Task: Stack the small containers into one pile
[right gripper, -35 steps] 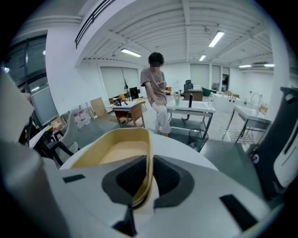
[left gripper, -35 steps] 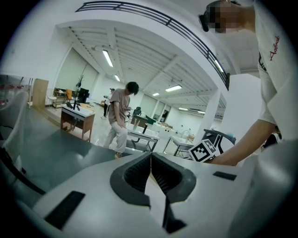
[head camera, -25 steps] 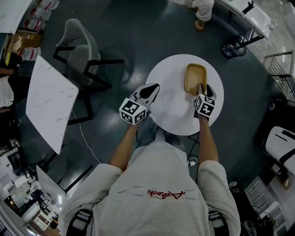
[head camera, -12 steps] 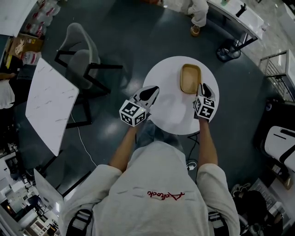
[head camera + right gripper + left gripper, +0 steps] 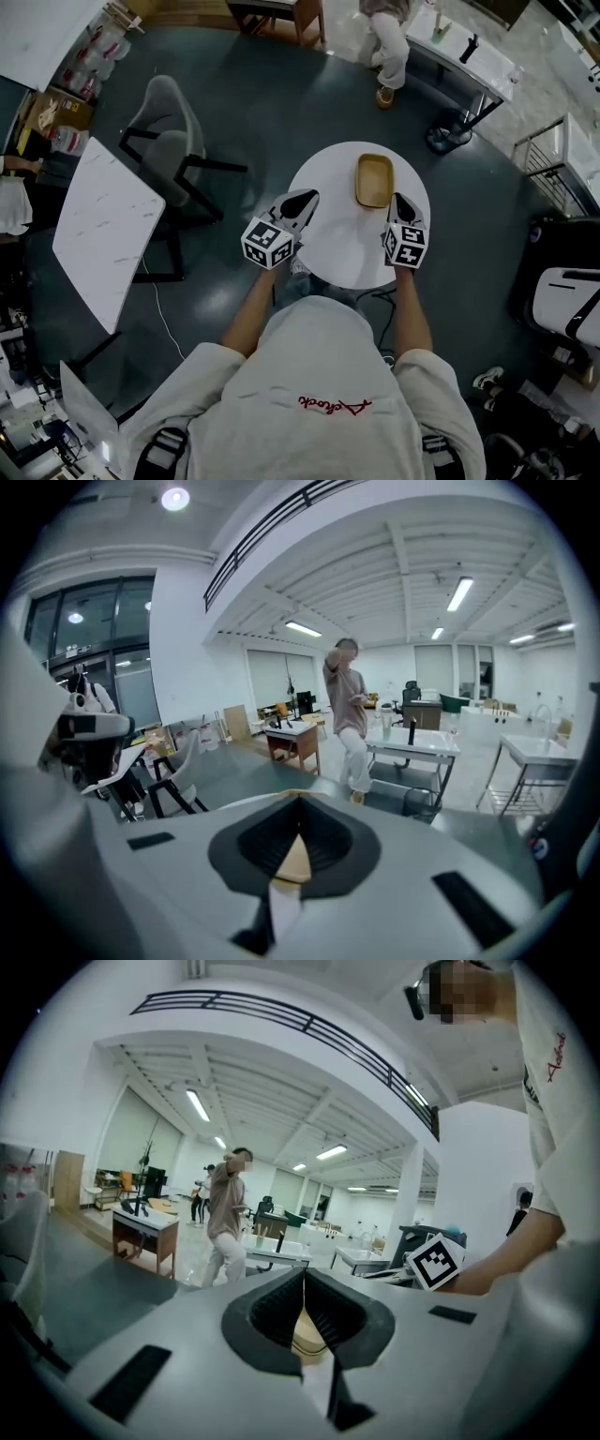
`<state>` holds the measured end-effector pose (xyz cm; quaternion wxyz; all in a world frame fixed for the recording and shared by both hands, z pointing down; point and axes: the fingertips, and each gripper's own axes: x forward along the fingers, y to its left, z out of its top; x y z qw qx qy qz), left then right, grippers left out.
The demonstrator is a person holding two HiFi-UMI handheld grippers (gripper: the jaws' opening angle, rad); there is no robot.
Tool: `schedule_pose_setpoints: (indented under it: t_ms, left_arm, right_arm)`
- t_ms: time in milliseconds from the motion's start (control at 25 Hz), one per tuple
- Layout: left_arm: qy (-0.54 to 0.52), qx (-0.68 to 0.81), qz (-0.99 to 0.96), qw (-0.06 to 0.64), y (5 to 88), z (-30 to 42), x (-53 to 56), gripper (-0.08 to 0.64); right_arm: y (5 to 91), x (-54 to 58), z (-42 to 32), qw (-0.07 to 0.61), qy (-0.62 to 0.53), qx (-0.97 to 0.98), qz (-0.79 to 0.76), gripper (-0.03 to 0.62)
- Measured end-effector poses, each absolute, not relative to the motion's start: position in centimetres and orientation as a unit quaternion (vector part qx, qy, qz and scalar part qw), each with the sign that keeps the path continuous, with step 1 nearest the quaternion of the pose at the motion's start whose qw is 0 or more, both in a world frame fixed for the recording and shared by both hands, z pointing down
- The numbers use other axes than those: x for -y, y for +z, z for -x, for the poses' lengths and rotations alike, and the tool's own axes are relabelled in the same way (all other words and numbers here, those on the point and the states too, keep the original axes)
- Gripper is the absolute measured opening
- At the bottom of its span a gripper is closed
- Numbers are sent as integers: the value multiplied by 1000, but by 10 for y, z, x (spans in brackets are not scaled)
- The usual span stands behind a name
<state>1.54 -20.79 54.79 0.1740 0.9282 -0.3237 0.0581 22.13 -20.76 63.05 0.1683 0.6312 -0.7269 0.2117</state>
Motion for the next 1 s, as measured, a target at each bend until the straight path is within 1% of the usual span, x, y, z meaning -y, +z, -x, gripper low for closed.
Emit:
schedule_pose_setpoints:
  t_ms: [400,680,1000]
  left_arm:
    - [30,327,-935,135,502,-25,209,12]
    - [15,325,-939,111,478,-32,213,12]
    - [-4,321,-944,78,448,-44,223,12]
  right_arm:
    - [547,190,-211,135,137,761,-620,20]
    - [519,179,-213,124,113,767,-619,20]
    - [481,192,-226,96,85,768,-628,20]
